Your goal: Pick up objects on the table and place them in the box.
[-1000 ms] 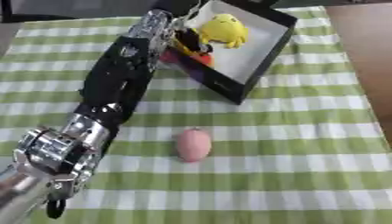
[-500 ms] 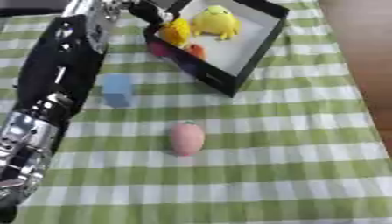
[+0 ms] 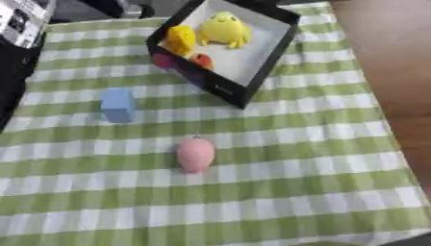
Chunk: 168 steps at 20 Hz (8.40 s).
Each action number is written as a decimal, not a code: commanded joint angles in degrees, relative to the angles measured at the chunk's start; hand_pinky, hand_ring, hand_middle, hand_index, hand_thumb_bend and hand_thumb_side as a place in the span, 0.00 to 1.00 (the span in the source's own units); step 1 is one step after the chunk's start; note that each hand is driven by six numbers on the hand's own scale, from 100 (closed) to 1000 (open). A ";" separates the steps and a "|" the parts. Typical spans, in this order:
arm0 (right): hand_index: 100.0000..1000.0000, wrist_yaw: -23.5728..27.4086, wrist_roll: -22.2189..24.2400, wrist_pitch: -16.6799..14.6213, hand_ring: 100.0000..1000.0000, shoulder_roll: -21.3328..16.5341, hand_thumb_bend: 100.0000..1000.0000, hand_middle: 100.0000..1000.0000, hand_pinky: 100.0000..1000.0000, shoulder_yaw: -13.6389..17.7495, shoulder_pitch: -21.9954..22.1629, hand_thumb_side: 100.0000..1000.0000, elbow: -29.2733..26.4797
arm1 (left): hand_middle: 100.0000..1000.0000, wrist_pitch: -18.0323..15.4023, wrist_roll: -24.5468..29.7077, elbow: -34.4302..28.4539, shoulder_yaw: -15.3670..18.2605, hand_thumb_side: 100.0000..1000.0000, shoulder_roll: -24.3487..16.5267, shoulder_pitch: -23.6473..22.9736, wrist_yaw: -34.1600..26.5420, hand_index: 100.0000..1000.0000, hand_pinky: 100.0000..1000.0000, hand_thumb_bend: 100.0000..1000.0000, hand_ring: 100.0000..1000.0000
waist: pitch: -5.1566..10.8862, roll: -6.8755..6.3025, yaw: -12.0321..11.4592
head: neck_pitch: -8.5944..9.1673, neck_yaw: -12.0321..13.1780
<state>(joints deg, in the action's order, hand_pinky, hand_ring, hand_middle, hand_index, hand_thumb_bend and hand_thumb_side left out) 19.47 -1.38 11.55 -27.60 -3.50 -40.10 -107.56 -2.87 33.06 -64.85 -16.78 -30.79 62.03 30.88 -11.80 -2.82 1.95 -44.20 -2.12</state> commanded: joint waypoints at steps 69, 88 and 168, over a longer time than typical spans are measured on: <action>0.83 1.07 0.24 0.00 0.79 -1.20 0.16 0.81 0.97 -0.16 -3.80 0.21 -1.49 | 0.52 -10.51 0.61 8.41 0.08 0.00 2.39 5.05 14.57 0.57 0.63 0.33 0.57 | 0.51 -0.99 5.07 | 0.33 5.80; 0.83 0.61 2.13 1.78 0.79 2.28 0.16 0.81 0.97 -1.27 -6.38 0.23 -1.01 | 0.50 -9.51 -18.81 20.52 10.86 0.00 12.85 8.66 34.73 0.56 0.61 0.33 0.55 | -2.47 -2.14 10.01 | 3.35 10.69; 0.82 0.97 -3.01 0.40 0.79 -3.69 0.17 0.80 0.97 3.18 2.91 0.21 -1.45 | 0.76 -0.72 8.54 -20.88 -11.08 0.47 13.53 -10.28 1.31 0.87 0.76 0.49 0.73 | 2.80 -0.89 -3.19 | 0.08 -1.83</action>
<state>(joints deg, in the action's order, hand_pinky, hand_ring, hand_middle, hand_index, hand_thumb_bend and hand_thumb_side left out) 20.86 -4.41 11.86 -29.67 -0.90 -36.61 -108.62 -3.85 41.22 -84.54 -27.91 -16.79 50.99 32.72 -10.02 -3.70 -1.27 -44.24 -3.81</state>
